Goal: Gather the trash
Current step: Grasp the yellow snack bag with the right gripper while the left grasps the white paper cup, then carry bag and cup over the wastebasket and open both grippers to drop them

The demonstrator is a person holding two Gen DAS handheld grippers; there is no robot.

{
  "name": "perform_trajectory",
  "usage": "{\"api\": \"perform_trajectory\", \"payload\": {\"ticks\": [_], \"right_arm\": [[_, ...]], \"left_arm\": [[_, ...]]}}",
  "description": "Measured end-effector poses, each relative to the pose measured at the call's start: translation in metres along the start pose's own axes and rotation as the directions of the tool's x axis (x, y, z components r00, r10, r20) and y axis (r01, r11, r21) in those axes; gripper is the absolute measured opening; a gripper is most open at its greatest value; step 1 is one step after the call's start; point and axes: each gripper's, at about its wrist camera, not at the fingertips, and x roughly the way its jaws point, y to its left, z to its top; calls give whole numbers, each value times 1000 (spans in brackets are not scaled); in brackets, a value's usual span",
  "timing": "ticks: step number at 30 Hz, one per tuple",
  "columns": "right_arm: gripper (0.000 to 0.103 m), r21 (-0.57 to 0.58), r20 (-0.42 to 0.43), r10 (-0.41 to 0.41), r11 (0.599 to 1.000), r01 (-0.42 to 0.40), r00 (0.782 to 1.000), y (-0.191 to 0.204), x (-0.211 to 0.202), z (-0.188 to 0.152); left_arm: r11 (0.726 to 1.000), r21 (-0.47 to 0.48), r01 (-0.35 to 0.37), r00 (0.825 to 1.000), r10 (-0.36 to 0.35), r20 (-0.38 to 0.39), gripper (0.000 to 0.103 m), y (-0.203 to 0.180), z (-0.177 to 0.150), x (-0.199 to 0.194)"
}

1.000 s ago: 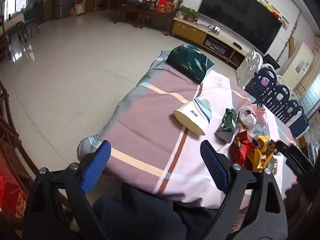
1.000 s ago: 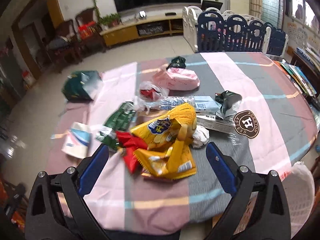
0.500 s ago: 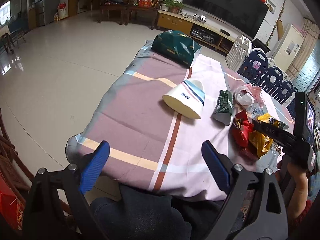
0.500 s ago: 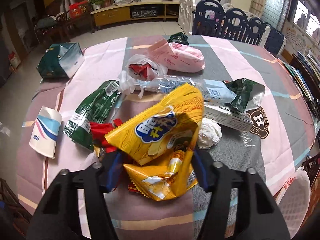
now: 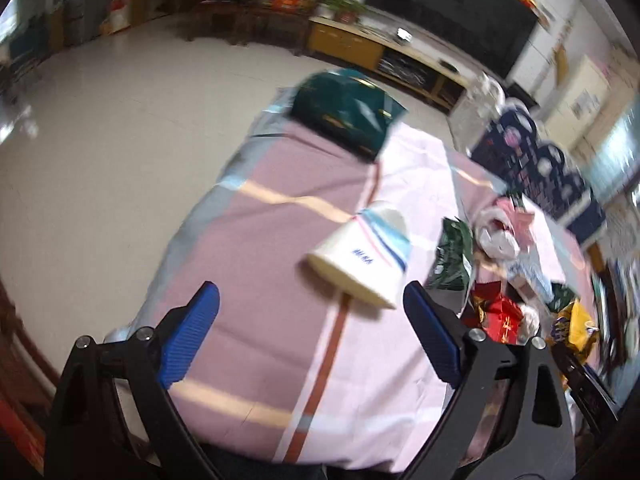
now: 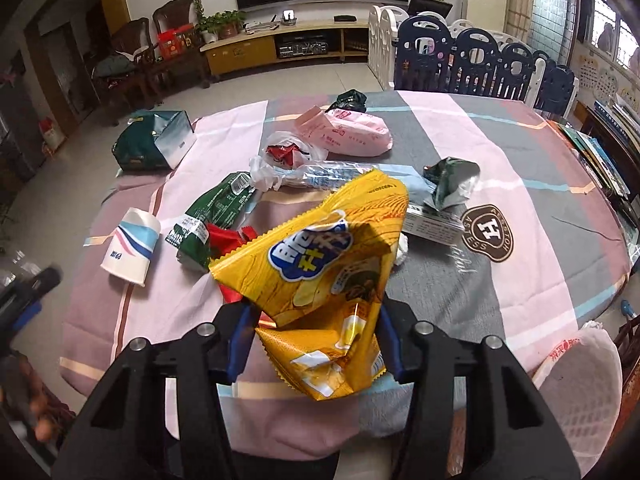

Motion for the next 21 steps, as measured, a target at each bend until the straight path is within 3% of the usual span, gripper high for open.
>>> {"api": "perform_trajectory", "payload": {"ticks": [4, 7, 11, 15, 17, 21], "right_arm": [[52, 18, -24, 17, 1000, -17, 1000, -15, -6, -10], [53, 30, -43, 22, 999, -20, 999, -25, -7, -18], [53, 48, -55, 25, 999, -22, 998, -37, -10, -26], [53, 43, -49, 25, 999, -23, 998, -40, -12, -27], [53, 44, -45, 33, 999, -31, 998, -39, -13, -27], [53, 45, -36, 40, 998, -38, 999, -37, -17, -27]], "left_arm": [[984, 180, -13, 999, 22, -47, 95, -44, 20, 42], [958, 283, -52, 994, 77, -77, 96, -65, 31, 75], [923, 382, -51, 976, 127, -176, 97, -78, 30, 112], [915, 402, -40, 960, 146, -238, 95, -77, 22, 127], [915, 401, -52, 958, 159, -239, 75, -75, 18, 129], [927, 370, -63, 966, 149, -210, 71, -70, 7, 118]]}}
